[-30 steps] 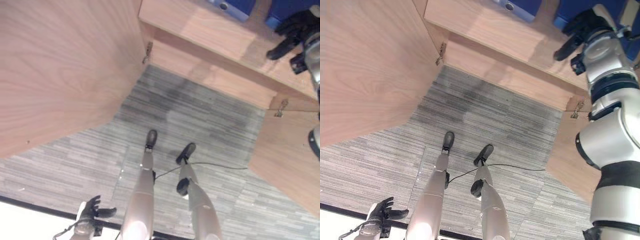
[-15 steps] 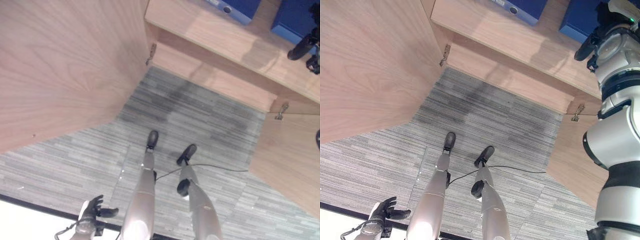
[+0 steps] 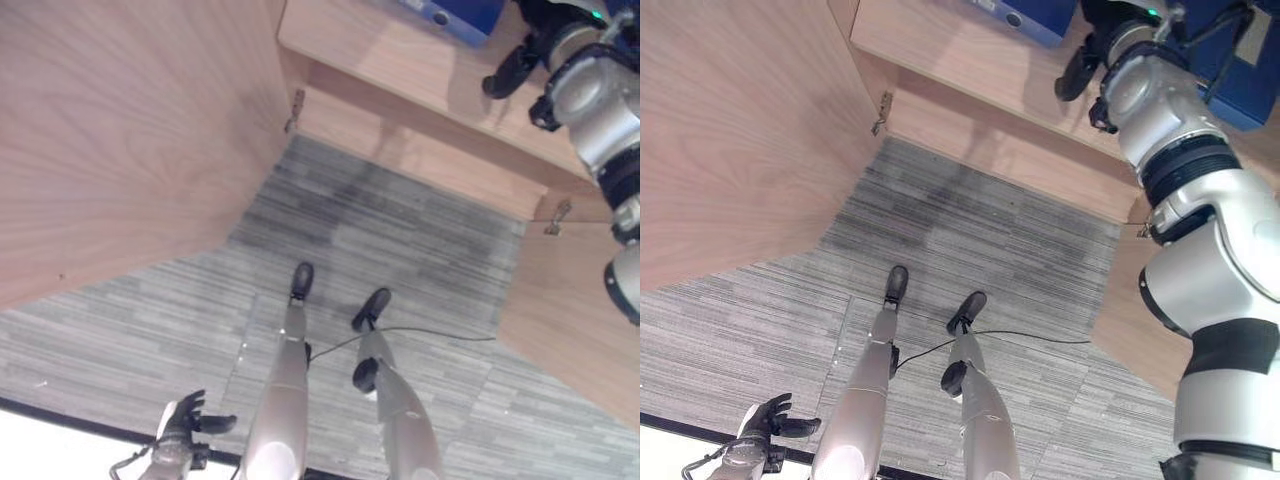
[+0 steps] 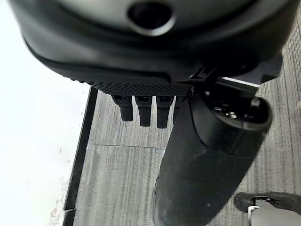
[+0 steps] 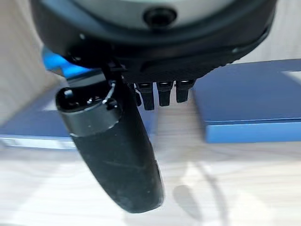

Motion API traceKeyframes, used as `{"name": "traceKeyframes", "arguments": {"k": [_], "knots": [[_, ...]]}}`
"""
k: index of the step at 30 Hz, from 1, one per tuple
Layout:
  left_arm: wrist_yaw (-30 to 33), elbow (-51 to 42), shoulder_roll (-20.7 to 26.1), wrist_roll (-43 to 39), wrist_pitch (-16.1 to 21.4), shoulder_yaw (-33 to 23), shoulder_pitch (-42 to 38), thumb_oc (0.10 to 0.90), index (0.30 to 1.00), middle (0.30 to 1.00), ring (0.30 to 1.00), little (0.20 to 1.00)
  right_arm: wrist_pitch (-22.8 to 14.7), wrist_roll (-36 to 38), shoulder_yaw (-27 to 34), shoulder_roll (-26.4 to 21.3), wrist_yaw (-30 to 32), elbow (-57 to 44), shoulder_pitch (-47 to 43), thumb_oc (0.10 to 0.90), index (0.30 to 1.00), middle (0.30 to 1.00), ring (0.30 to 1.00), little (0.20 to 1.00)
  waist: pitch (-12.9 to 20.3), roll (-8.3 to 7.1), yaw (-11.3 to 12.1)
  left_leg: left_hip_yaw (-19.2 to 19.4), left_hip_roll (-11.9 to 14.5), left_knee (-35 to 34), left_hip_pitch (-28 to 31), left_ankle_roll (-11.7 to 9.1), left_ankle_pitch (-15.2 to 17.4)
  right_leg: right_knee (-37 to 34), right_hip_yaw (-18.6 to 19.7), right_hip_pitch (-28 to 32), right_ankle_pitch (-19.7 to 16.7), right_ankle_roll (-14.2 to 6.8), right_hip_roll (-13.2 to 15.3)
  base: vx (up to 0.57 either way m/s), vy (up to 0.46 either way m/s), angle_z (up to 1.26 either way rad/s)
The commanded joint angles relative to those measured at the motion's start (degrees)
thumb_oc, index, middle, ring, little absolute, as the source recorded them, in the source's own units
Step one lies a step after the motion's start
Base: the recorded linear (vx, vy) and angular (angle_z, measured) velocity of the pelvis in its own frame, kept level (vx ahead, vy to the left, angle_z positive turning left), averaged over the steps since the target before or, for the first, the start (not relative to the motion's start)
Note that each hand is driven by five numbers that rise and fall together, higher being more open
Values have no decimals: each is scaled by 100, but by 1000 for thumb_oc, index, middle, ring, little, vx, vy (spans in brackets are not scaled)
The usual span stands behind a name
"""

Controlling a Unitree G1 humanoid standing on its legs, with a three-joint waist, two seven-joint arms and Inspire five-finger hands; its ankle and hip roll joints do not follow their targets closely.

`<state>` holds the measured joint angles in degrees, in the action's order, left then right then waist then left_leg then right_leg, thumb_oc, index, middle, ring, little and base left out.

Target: Put the empty folder in the office cabinet

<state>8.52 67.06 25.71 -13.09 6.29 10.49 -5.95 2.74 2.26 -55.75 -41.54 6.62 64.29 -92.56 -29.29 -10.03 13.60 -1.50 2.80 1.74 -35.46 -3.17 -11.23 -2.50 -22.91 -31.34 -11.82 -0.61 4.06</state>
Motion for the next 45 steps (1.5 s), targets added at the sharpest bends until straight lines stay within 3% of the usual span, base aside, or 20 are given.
{"name": "traceKeyframes", "arguments": {"k": [1, 6, 10, 11, 13, 16, 20, 22, 25, 31, 32, 34, 36, 45], "knots": [[268, 530, 202, -71, -220, -381, 666, 800, 900, 900, 900, 900, 52, -216, 287, -158, 933, 320, -290, 800, 900, 900, 900, 900, -48, -318, -86, 105, -270, 76, 466, 43, 772, 95, 256, 270, 157, -750, 129, 0, 0, 0], [385, 550, 74, -124, -203, -474, 640, 800, 900, 900, 900, 900, 56, -246, 870, -128, 1310, -310, 104, 800, 900, 900, 900, 900, -44, -298, -144, 141, -281, 44, 654, 67, 797, 111, 283, 417, 183, -757, 153, -13, 14, -8], [442, 522, -92, -116, -184, -591, 754, 800, 900, 900, 900, 900, 85, -694, 1204, -197, 1526, -1063, 630, 800, 900, 900, 900, 900, 115, -274, -206, 163, -290, -56, 839, 80, 797, 63, 288, 586, 175, -798, 175, 3, 34, -8], [469, 450, -204, -77, -176, -662, 801, 800, 900, 900, 900, 900, 153, -1169, 1455, -355, 1676, -1864, 1004, 800, 900, 900, 900, 900, 153, -247, -276, 220, -373, -50, 811, 150, 661, 80, 232, 570, 88, -751, 275, -72, 64, -7], [485, 414, -262, -50, -174, -678, 812, 800, 900, 900, 900, 900, 195, -1422, 1631, -437, 1765, -2245, 1204, 800, 900, 900, 900, 900, 173, -223, -296, 229, -387, -42, 828, 164, 684, 91, 244, 585, 99, -751, 284, -37, 68, -7], [546, 320, -436, 101, -135, -706, 811, 800, 900, 900, 900, 900, 275, -2434, 2128, -700, 2083, -3317, 1886, 800, 900, 900, 900, 900, 177, -120, -320, 243, -415, 54, 805, 211, 760, 145, 271, 563, 124, -762, 335, -9, 52, -1], [579, 238, -516, 174, -86, -683, 768, 800, 900, 900, 900, 900, 226, -2955, 2221, -809, 2243, -3795, 2284, 800, 900, 900, 900, 900, 169, -80, -310, 242, -415, 83, 769, 222, 765, 151, 266, 517, 124, -766, 357, -4, 16, -5], [559, 155, -545, 265, -56, -677, 784, 800, 900, 900, 900, 900, 92, -3503, 1944, -1004, 2175, -4114, 2545, 800, 900, 900, 900, 900, 147, -54, -289, 227, -417, 108, 738, 220, 763, 167, 261, 497, 148, -770, 369, 0, 0, 0], [559, 144, -536, 277, -39, -719, 779, 800, 900, 900, 900, 900, 39, -3626, 1743, -1053, 2082, -4142, 2645, 800, 900, 900, 900, 900, 135, -49, -280, 213, -410, 139, 717, 211, 762, 169, 253, 493, 154, -771, 376, 0, 0, 0], [616, 328, -567, 189, -85, -825, 714, 800, 900, 900, 900, 900, -46, -3449, 1491, -523, 1765, -3950, 3238, 800, 900, 900, 900, 900, 282, -142, -274, 212, -389, 90, 869, 191, 754, 153, 241, 659, 163, -769, 363, 31, -5, 4], [603, 363, -630, 219, -144, -869, 751, 800, 900, 900, 900, 900, -127, -3299, 1492, -119, 1422, -3833, 4068, 800, 900, 900, 900, 900, 536, -216, -317, 231, -358, -73, 1149, 177, 742, 84, 219, 926, 188, -783, 333, 95, -14, 6], [603, 360, -625, 219, -144, -866, 760, 800, 900, 900, 900, 900, -127, -3301, 1498, -116, 1422, -3836, 4080, 800, 900, 900, 900, 900, 537, -220, -312, 232, -358, -85, 1162, 177, 738, 79, 220, 935, 187, -784, 332, 72, -7, 5], [571, 416, -668, 312, -231, -905, 807, 800, 900, 900, 900, 900, -170, -3053, 1626, 255, 1034, -3728, 5000, 800, 900, 900, 900, 900, 833, -239, -392, 273, -328, -301, 1559, 169, 724, 6, 234, 1300, 231, -812, 312, 141, 30, -1], [399, 579, -791, 647, -387, -798, 566, 800, 900, 900, 900, 900, -201, -2257, 2265, 1253, 520, -2641, 6774, 800, 900, 900, 900, 900, 1654, -48, -776, 500, -288, -524, 2433, 189, 833, -154, 428, 1991, 387, -819, 249, 85, 61, -14]]}}
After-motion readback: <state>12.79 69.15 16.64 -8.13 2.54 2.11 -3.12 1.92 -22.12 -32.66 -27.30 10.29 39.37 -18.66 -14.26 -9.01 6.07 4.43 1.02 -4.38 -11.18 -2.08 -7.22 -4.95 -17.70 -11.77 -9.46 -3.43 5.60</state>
